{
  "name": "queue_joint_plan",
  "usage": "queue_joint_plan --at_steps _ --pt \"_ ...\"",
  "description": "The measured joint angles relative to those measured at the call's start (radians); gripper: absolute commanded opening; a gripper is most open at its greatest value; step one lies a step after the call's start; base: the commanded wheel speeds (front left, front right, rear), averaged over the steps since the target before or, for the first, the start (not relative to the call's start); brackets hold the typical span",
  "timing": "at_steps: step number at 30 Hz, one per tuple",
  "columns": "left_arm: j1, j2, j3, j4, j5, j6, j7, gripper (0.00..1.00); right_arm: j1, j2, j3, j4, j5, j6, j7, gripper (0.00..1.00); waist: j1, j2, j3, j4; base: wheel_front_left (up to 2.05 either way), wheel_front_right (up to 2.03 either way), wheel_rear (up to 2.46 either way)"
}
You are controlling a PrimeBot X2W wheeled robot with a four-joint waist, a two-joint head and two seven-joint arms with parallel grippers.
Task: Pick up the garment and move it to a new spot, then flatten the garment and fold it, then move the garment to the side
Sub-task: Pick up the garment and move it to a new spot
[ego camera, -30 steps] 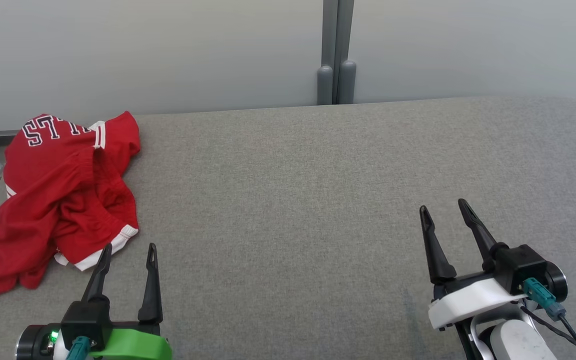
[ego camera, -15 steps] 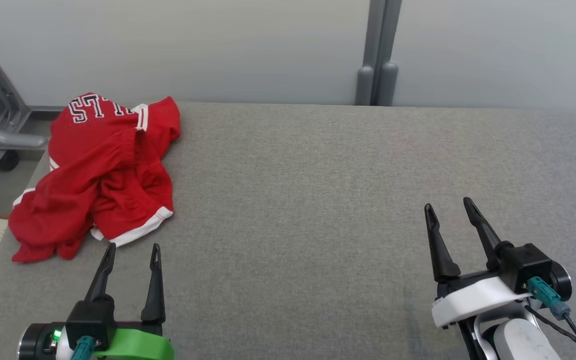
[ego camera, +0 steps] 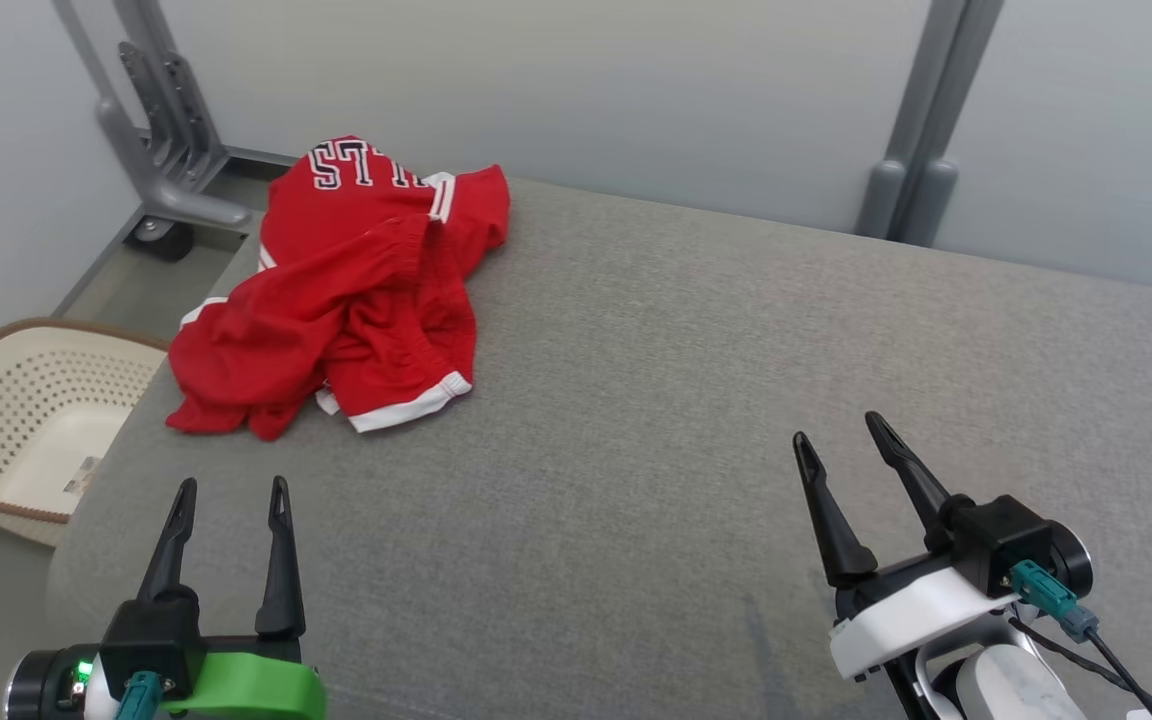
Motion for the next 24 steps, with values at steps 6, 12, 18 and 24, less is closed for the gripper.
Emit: queue_joint_plan --at_steps 6,12,18,24 --pt "0.002 0.0 -0.017 -0.002 0.0 0.0 0.0 1.0 -0.005 0.002 -0.01 -0.002 0.0 -0.003 0.0 1.0 0.0 0.0 -0.004 0.085 0.0 0.0 0.0" --pt "0.002 -0.002 -0.02 0.005 -0.002 -0.005 0.0 1.0 -0.005 0.004 -0.016 -0.002 0.0 -0.009 0.0 1.0 0.0 0.0 -0.002 0.162 0.0 0.0 0.0" --pt "0.002 -0.002 -0.024 0.026 -0.004 -0.014 0.0 1.0 -0.004 0.004 -0.022 0.0 0.0 -0.019 0.0 1.0 0.0 0.0 -0.009 0.199 0.0 0.0 0.0" --pt "0.002 -0.002 -0.011 0.025 -0.008 -0.015 0.0 1.0 -0.001 0.009 -0.012 -0.002 -0.002 -0.027 0.0 1.0 0.0 0.0 -0.007 0.172 0.0 0.0 0.0"
